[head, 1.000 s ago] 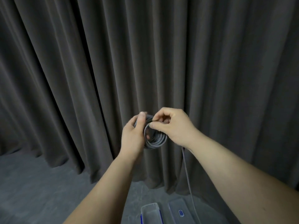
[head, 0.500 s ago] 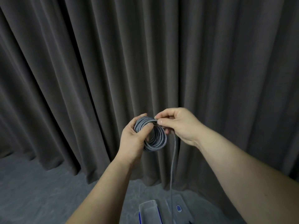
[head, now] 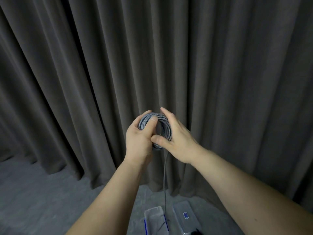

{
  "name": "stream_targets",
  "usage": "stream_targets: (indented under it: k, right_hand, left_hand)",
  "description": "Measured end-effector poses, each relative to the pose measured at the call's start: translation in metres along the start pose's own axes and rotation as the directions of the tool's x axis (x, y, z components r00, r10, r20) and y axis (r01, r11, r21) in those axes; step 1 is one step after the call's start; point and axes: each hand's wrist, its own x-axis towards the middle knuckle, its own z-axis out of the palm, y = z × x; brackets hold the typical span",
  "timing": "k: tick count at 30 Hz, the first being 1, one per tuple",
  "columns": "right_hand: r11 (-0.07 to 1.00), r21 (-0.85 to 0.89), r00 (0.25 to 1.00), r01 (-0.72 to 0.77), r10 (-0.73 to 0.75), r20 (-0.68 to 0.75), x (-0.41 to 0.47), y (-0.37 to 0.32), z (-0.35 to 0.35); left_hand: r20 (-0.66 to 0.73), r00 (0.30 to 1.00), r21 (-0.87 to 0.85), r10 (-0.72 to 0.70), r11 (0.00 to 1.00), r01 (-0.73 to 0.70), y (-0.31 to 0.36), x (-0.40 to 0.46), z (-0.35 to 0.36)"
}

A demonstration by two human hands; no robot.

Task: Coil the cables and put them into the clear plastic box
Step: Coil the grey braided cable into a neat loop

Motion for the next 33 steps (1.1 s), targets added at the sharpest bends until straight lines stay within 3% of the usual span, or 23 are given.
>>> stream_targets:
  k: [6,16,24,29,33]
  right_hand:
    - [0.999,0.054,1.0,0.005,-0.006,0.018,-0.006,-0.002,-0.001]
    - [0.997,-0.077,0.999,-0.011,0.009,-0.035,-0.006,-0.013,-0.003]
    - [1.0,-0.02,0.998,-0.013,0.012,-0.066,-0.005,-0.012,0.0]
    - [1.0,0.028,1.0,-0.01,0.01,0.011,-0.003,-0.017,-0.005]
    - [1.0,0.028,0.999,0.004,-0.006,0.038,0.0,-0.021,-0.007]
  left_hand:
    - [0.067,0.996,-0.143,-0.065,0.987,0.074,0.006,-0.004,0.0]
    - [0.066,0.994,0.158,0.092,0.982,-0.101,0.004,-0.006,-0.002]
    - [0.041,0.987,0.178,0.155,0.971,-0.16,0.002,-0.013,-0.001]
    - [0.067,0.997,-0.024,0.046,0.999,-0.045,0.007,-0.012,0.0]
    - [0.11,0.993,-0.113,0.036,0.993,-0.023,0.01,-0.012,0.0]
